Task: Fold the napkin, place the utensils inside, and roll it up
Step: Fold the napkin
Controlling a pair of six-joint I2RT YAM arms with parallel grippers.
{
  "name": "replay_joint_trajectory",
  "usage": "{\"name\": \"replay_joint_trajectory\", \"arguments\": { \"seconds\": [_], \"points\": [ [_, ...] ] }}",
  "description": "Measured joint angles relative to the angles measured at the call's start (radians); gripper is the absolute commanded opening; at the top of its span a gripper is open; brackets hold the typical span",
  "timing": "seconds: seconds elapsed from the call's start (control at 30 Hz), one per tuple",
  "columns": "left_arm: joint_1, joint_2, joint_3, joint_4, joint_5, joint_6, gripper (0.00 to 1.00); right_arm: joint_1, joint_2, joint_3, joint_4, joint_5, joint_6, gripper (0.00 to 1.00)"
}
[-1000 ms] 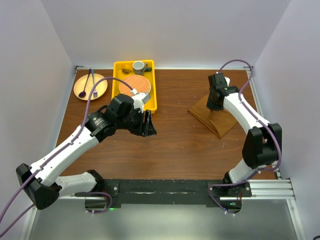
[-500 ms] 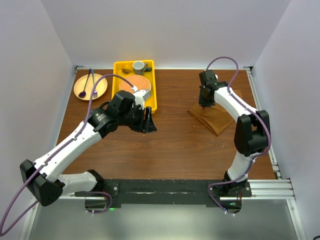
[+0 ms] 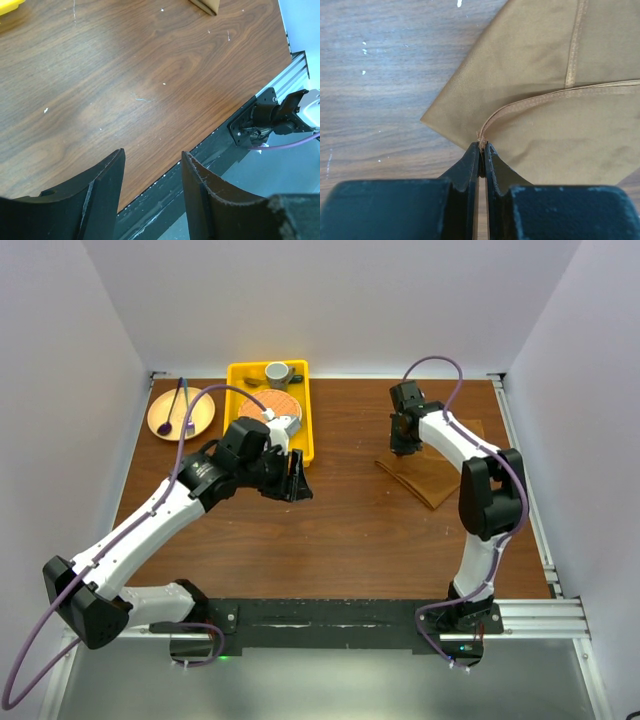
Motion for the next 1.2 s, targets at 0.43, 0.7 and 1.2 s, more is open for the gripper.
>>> {"name": "replay_joint_trajectory", "arguments": {
  "seconds": [0.43,0.7,1.2],
  "points": [
    [0.01,0.0,0.001,0.011,0.004,0.004,0.54,0.006,0.049,0.096,-0.041,-0.073,-0.013,0.59],
    [0.01,0.065,-0.038,0.17,0.041,-0.034,0.52,-0.042,-0.136,0.01,-0.106,-0.082,0.013,0.57],
    [0.0,0.722,0.315,0.467,-0.038,-0.196,0.56,-0.147,-0.28,-0.273,-0.153,-0.049,-0.103,0.59]
  ]
}}
